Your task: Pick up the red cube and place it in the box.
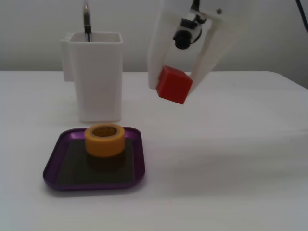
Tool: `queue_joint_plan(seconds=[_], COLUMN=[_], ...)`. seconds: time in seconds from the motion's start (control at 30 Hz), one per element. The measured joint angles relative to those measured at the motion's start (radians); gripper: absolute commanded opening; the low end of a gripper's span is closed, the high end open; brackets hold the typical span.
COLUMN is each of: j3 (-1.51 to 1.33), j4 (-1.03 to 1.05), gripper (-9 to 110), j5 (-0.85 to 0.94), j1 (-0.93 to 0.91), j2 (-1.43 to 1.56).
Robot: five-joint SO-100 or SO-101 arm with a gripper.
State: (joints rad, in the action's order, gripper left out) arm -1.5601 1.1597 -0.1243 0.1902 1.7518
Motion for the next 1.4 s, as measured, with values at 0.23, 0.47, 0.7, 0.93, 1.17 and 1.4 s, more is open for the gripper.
queue_joint_plan(seconds=[0.23, 0.47, 0.7, 0.93, 1.17, 1.4], j3=[0.031, 0.183, 0.341, 0.362, 0.362, 0.362], j4=[-0.204, -0.242, -0.244, -0.244, -0.244, -0.229], gripper=[-1, -1, -1, -1, 1, 6], j5=[0.141, 0.149, 0.149, 0.149, 0.149, 0.149], j1=[0.008, -0.051, -0.072, -0.075, -0.06, -0.067], j2=[-0.187, -0.399, -0.545, -0.581, -0.584, -0.584])
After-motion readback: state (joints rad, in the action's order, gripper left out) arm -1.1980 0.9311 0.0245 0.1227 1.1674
